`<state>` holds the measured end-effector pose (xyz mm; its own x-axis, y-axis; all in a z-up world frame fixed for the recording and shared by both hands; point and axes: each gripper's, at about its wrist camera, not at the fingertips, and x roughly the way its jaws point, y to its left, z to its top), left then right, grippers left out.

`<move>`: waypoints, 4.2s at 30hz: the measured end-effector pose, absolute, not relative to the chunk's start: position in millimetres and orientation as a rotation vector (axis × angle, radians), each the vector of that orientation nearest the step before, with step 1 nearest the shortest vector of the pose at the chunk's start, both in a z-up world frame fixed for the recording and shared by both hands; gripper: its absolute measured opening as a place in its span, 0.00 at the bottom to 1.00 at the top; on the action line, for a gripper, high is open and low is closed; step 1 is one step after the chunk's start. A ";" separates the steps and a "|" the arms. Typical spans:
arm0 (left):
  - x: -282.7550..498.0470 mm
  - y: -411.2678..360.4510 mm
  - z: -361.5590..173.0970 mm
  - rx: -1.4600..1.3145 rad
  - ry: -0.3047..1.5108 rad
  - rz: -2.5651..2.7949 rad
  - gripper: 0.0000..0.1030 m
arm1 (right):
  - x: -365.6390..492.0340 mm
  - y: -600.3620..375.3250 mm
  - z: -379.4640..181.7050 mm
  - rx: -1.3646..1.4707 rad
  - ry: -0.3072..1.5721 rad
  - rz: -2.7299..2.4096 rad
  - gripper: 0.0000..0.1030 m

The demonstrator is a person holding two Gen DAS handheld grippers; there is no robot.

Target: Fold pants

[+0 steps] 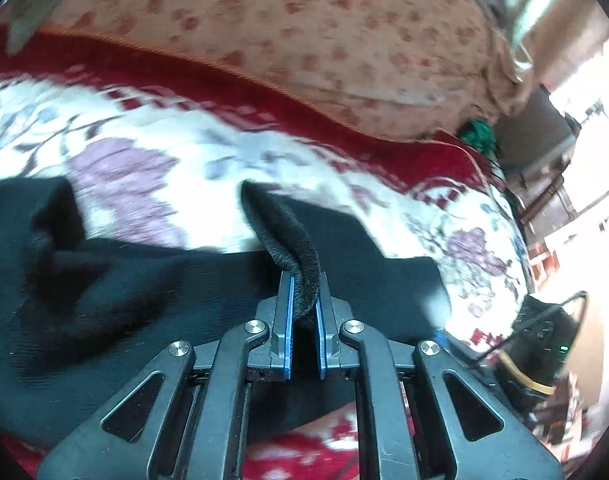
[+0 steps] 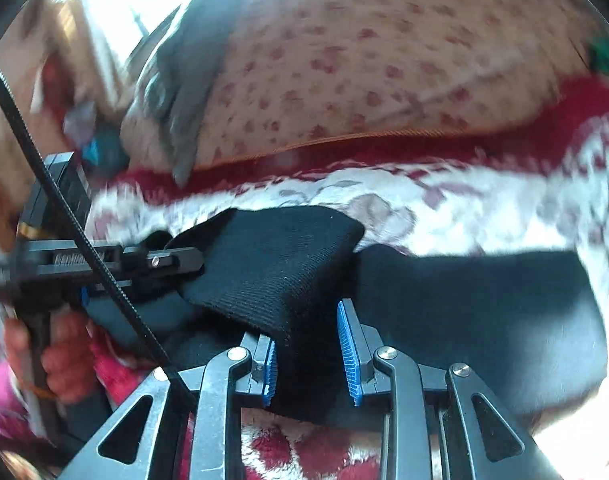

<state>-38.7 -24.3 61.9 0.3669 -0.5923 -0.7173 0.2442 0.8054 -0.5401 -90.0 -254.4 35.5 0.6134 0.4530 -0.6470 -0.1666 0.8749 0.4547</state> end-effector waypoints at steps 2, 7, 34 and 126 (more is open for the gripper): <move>-37.9 -43.5 67.3 -0.352 1.070 -0.592 0.07 | -95.7 -263.8 32.0 0.430 0.841 0.338 0.25; -43.2 -92.5 78.3 -0.274 1.062 -0.688 0.07 | -110.6 -282.2 26.6 0.547 0.839 0.287 0.25; -56.7 -188.1 90.3 -0.253 1.131 -0.918 0.54 | -196.4 -424.3 27.5 0.995 0.747 -0.051 0.45; -39.4 -23.4 69.6 -0.238 1.048 -0.580 0.53 | -145.1 -406.0 5.1 1.065 0.845 0.059 0.57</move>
<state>-39.4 -23.4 69.6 0.3677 -0.5560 -0.7454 0.3362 0.8268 -0.4510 -145.1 -406.0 5.1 0.6935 0.4269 -0.5804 0.3422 0.5138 0.7867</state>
